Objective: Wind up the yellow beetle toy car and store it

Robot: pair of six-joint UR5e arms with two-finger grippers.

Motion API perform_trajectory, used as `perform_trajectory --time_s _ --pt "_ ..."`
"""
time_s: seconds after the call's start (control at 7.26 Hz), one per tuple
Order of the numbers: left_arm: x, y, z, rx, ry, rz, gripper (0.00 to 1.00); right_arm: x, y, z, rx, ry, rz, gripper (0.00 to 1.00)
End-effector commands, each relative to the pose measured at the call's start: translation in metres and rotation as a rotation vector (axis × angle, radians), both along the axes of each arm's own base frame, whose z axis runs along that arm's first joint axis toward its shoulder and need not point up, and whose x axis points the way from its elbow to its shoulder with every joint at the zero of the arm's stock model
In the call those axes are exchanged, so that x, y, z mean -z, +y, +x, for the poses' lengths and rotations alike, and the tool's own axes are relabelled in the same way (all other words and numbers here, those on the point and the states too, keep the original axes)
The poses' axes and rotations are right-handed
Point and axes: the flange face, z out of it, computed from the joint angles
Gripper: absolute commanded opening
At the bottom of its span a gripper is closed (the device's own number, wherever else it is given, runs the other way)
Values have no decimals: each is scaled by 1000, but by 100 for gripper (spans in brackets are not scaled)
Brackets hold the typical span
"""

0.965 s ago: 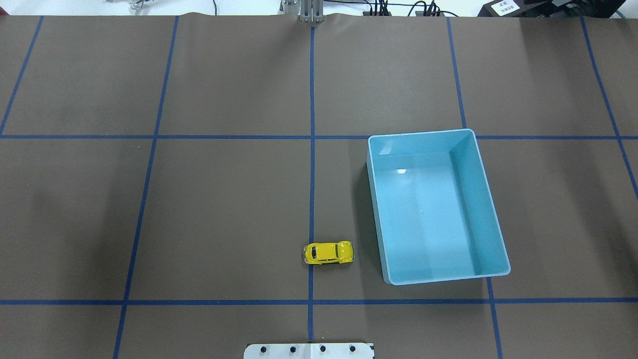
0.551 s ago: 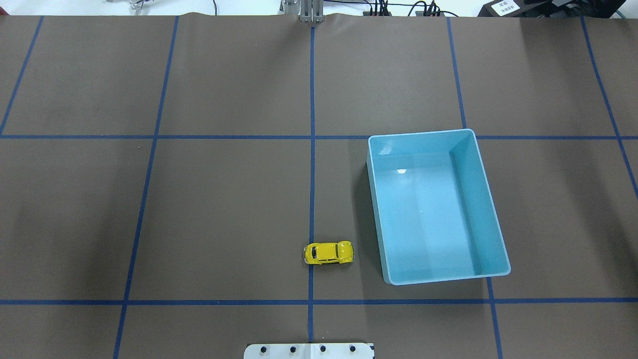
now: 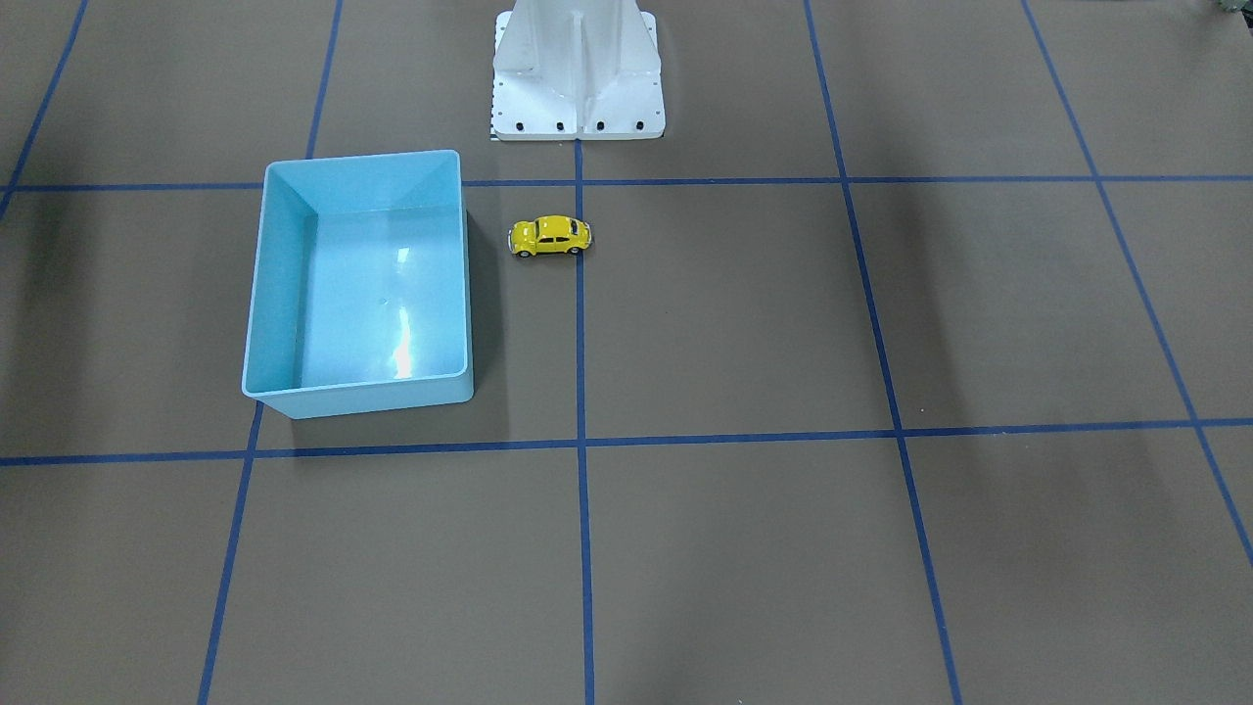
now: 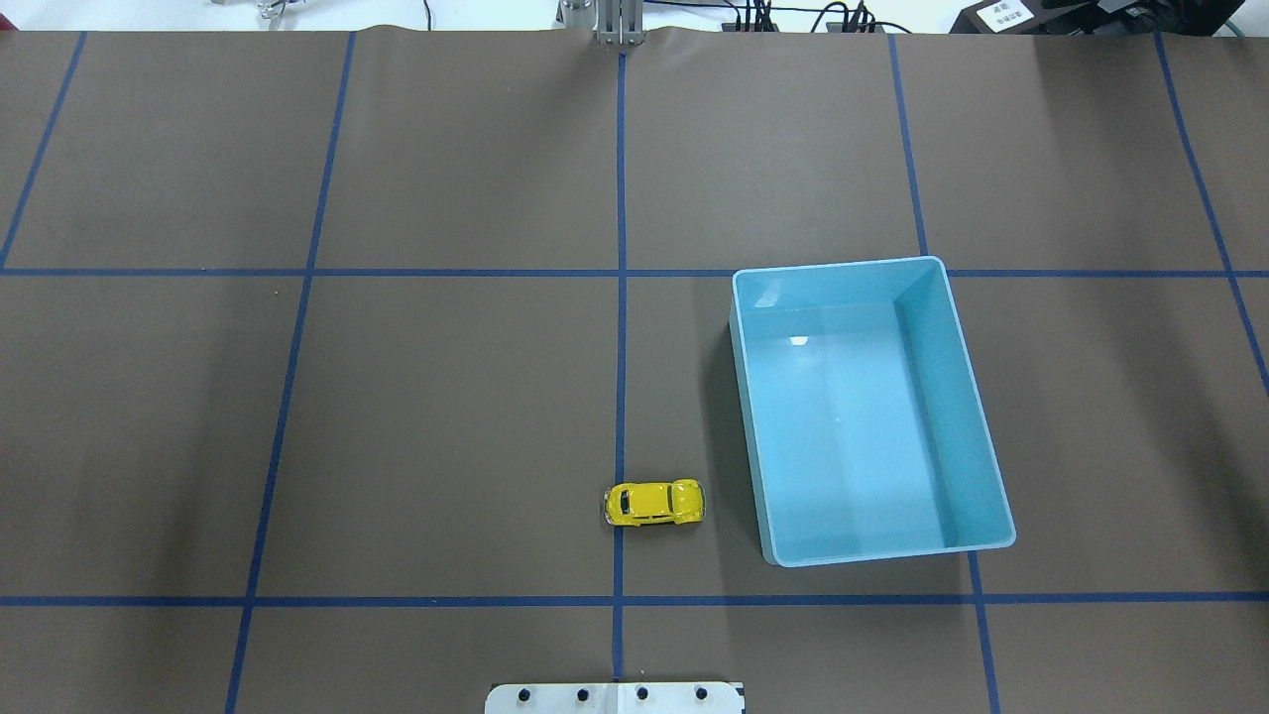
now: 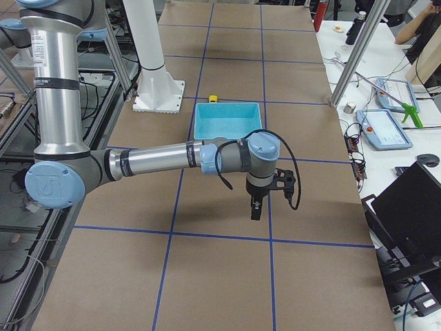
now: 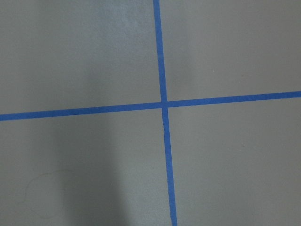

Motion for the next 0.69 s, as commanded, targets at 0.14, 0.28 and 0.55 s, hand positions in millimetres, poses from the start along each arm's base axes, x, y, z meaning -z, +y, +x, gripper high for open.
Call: perform_trajectory --time_s 0.14,0.28,0.55 --pt "-19 29 -23 54 0 -45 100 112 -44 -29 27 -8 38 100" --pt "-23 30 -23 54 1 -50 100 178 -27 -76 44 45 46 100" --pt "-26 30 -24 53 -5 -54 100 261 -1 -136 74 6 129 100"
